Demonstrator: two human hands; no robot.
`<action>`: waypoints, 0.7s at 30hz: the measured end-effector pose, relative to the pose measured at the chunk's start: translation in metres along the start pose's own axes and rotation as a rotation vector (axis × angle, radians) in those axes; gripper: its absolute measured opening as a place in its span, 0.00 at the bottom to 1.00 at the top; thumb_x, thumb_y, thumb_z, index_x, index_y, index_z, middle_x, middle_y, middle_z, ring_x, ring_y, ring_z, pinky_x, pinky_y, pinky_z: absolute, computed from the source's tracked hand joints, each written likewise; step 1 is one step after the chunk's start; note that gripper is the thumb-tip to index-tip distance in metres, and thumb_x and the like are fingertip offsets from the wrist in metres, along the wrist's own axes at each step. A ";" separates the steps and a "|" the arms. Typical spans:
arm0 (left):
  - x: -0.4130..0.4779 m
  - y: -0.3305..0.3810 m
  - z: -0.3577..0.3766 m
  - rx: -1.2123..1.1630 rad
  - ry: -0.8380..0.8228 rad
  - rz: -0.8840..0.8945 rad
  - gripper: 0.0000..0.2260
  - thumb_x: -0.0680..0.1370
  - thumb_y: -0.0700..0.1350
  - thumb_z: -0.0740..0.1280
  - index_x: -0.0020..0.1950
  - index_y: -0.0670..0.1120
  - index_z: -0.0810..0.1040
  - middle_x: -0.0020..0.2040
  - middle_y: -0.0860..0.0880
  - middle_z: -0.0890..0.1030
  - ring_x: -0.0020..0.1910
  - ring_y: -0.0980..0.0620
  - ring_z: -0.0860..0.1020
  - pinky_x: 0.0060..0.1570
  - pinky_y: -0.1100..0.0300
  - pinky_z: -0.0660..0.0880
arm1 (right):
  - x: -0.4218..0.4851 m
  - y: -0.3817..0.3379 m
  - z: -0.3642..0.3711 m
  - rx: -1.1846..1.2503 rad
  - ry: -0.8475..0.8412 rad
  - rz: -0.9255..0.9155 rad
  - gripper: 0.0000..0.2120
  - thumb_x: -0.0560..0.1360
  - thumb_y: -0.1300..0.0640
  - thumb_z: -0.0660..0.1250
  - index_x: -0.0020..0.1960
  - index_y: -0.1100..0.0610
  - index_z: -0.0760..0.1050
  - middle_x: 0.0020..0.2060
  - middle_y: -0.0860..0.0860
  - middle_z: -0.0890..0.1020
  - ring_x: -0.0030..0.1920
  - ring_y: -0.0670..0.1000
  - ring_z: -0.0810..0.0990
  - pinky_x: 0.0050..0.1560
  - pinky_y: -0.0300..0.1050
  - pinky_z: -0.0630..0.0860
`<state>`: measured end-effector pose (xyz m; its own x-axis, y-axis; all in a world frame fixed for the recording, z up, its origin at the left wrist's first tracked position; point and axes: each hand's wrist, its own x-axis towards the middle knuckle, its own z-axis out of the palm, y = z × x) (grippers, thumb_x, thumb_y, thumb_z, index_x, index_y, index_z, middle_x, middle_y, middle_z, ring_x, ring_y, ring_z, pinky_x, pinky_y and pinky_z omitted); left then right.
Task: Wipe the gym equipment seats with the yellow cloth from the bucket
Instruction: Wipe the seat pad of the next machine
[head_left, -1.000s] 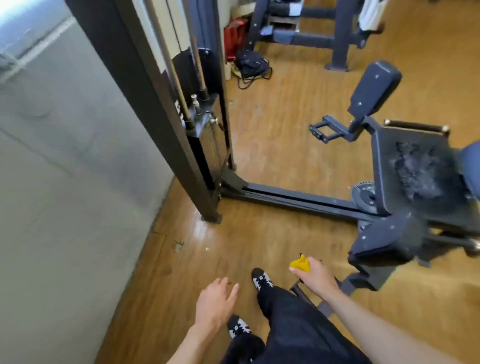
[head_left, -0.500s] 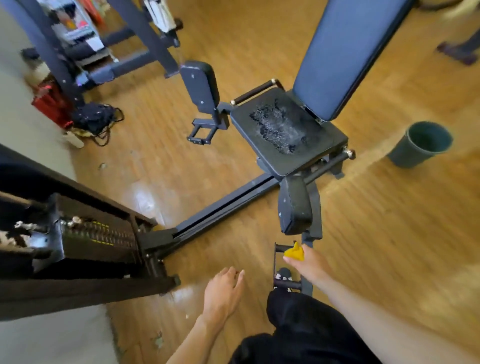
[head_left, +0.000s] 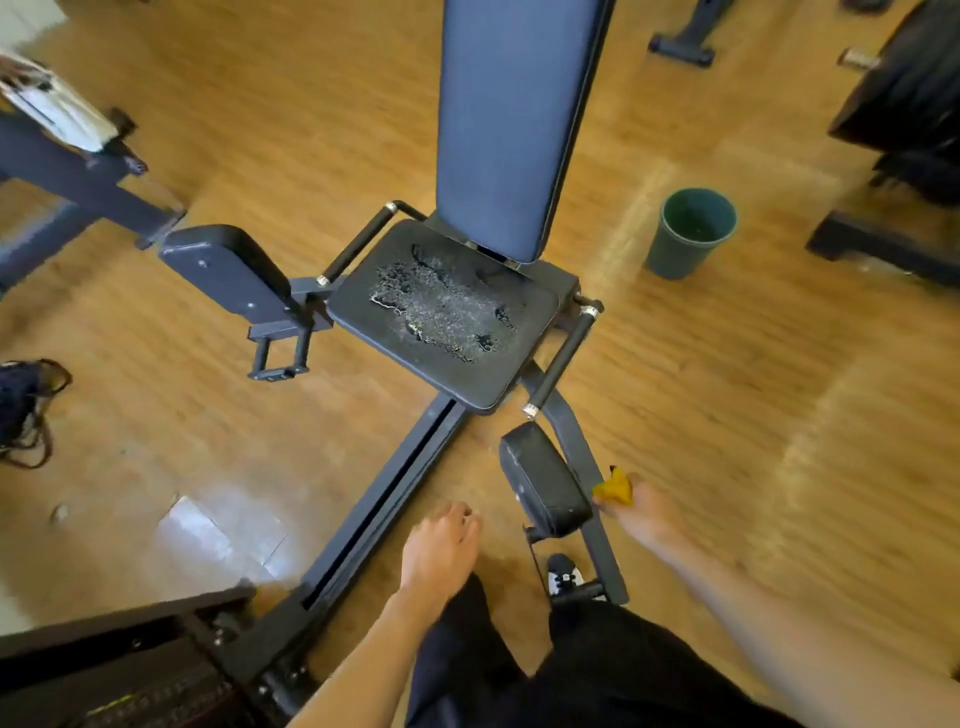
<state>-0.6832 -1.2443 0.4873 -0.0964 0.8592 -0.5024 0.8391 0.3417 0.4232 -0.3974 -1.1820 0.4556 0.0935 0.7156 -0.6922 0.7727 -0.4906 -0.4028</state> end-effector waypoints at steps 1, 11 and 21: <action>0.013 -0.002 -0.011 0.012 -0.018 0.024 0.15 0.85 0.55 0.57 0.44 0.50 0.73 0.45 0.50 0.78 0.46 0.46 0.80 0.47 0.50 0.76 | 0.007 -0.007 -0.002 0.016 0.026 0.017 0.17 0.74 0.40 0.72 0.50 0.52 0.75 0.38 0.49 0.79 0.42 0.55 0.82 0.37 0.49 0.74; 0.131 -0.039 -0.133 0.084 -0.055 0.171 0.17 0.85 0.56 0.56 0.53 0.47 0.79 0.53 0.46 0.82 0.52 0.40 0.80 0.53 0.47 0.78 | 0.064 -0.140 -0.012 0.050 0.235 0.058 0.20 0.76 0.39 0.69 0.60 0.51 0.72 0.45 0.51 0.81 0.46 0.56 0.79 0.47 0.54 0.78; 0.194 -0.057 -0.164 0.222 -0.094 0.313 0.19 0.85 0.55 0.55 0.59 0.44 0.78 0.57 0.43 0.80 0.56 0.40 0.79 0.56 0.48 0.76 | 0.164 -0.159 0.029 0.171 0.239 0.074 0.27 0.68 0.30 0.61 0.47 0.54 0.76 0.38 0.51 0.80 0.44 0.58 0.82 0.39 0.50 0.76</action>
<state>-0.8373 -1.0352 0.4893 0.2233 0.8668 -0.4458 0.9165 -0.0309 0.3989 -0.5231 -1.0017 0.3887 0.3065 0.7614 -0.5712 0.6429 -0.6082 -0.4656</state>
